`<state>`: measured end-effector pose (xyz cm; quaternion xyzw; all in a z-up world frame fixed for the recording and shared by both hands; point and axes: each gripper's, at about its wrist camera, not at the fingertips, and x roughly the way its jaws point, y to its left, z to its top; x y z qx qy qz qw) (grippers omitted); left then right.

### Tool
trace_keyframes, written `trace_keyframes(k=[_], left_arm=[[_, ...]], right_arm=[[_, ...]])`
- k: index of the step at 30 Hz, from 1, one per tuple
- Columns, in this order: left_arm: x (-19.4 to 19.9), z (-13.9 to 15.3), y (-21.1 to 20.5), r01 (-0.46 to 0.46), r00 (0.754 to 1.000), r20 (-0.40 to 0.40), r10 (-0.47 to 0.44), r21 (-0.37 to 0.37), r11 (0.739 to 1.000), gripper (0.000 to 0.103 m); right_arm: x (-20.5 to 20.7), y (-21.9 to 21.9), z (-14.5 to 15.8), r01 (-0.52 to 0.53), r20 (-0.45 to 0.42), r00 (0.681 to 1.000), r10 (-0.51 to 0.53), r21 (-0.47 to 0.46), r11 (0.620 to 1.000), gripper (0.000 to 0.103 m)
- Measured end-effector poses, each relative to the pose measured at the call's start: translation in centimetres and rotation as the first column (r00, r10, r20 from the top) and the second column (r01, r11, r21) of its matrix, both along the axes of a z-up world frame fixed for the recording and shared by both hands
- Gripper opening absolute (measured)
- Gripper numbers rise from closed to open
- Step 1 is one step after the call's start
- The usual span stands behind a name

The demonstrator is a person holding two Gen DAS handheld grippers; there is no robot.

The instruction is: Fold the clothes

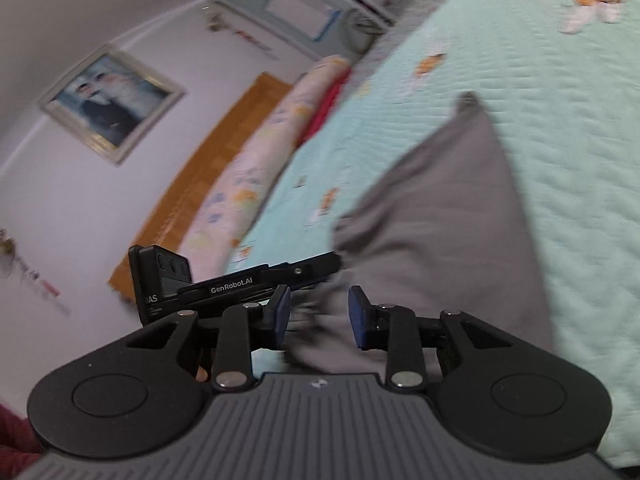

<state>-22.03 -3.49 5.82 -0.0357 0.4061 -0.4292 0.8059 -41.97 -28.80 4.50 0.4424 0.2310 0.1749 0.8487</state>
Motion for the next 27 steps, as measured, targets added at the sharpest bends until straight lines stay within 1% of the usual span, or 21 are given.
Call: trace_keyframes(k=[2,4,5,6,7,8,9,10,12,15,16,18,19,20,21,22,23,24,27], left_arm=[[-0.7,0.1,0.8,0.005,1.0,-0.001,-0.005,-0.001,1.0,0.052],[-0.9,-1.2,1.1,-0.029,1.0,0.002,0.029,0.062,0.998,0.051],[-0.8,-1.9,1.4,-0.04,0.999,-0.003,0.04,0.062,0.997,0.047],[-0.7,-2.5,1.7,-0.049,0.999,-0.01,0.049,0.055,0.997,0.047],[-0.6,-2.7,2.0,-0.056,0.998,-0.019,0.057,0.038,0.998,0.047],[-0.5,-2.6,2.0,-0.057,0.998,-0.02,0.058,0.032,0.998,0.047],[-0.5,-2.5,2.1,-0.057,0.998,-0.02,0.058,0.029,0.998,0.047],[-0.5,-2.4,2.1,-0.053,0.998,-0.018,0.053,0.03,0.998,0.047],[-0.3,-2.1,2.1,-0.051,0.998,-0.023,0.052,0.029,0.998,0.047],[-0.2,-1.6,2.6,-0.071,0.996,-0.045,0.07,-0.007,0.997,0.049],[-0.3,-1.5,2.7,-0.074,0.996,-0.047,0.073,-0.016,0.997,0.051],[-0.4,-1.3,3.0,-0.078,0.996,-0.049,0.076,-0.033,0.996,0.054],[-0.2,-1.5,3.0,-0.083,0.995,-0.051,0.082,-0.028,0.996,0.055],[0.0,-1.8,3.0,-0.09,0.995,-0.052,0.088,-0.019,0.996,0.054],[0.2,-2.3,3.1,-0.097,0.993,-0.069,0.095,-0.024,0.995,0.054],[0.3,-2.6,3.3,-0.106,0.991,-0.087,0.102,-0.037,0.994,0.054],[0.4,-2.8,3.5,-0.112,0.99,-0.092,0.107,-0.048,0.993,0.054],[0.4,-2.8,3.6,-0.112,0.99,-0.092,0.107,-0.051,0.992,0.054],[0.2,-2.1,3.7,-0.113,0.99,-0.087,0.109,-0.048,0.992,0.054]], right_arm=[[0.6,1.4,-0.4,-0.056,0.002,0.998,0.056,0.02,0.998,0.034],[1.2,2.7,-1.2,-0.108,-0.009,0.994,0.108,0.036,0.994,0.034],[1.7,3.4,-2.3,-0.127,-0.045,0.991,0.128,0.032,0.991,0.033],[2.3,4.0,-3.5,-0.145,-0.09,0.985,0.146,0.023,0.989,0.033],[2.8,4.5,-4.6,-0.154,-0.131,0.979,0.154,0.008,0.988,0.028],[3.0,4.8,-5.3,-0.155,-0.165,0.975,0.15,-0.014,0.988,0.021],[3.0,5.1,-5.7,-0.156,-0.181,0.972,0.15,-0.019,0.988,0.02],[2.7,5.0,-5.2,-0.155,-0.167,0.974,0.152,-0.009,0.988,0.023],[2.3,4.5,-3.7,-0.149,-0.114,0.982,0.148,0.001,0.989,0.025],[1.7,3.7,-1.3,-0.141,-0.035,0.989,0.141,0.018,0.99,0.029],[1.8,3.5,-0.9,-0.135,-0.021,0.991,0.135,0.024,0.991,0.034],[2.5,2.7,-1.2,-0.114,-0.023,0.993,0.115,0.037,0.993,0.04],[2.8,2.4,-1.3,-0.104,-0.024,0.994,0.105,0.043,0.994,0.04],[3.3,2.3,-1.9,-0.106,-0.041,0.993,0.108,0.05,0.993,0.041],[4.0,2.5,-2.8,-0.123,-0.078,0.989,0.127,0.056,0.991,0.041],[4.6,2.8,-3.7,-0.129,-0.114,0.984,0.134,0.053,0.99,0.038],[4.9,3.1,-4.5,-0.123,-0.149,0.981,0.127,0.04,0.992,0.032],[5.0,3.3,-4.7,-0.119,-0.164,0.979,0.122,0.032,0.992,0.022],[4.4,3.5,-3.5,-0.114,-0.141,0.983,0.116,0.021,0.993,0.027]])
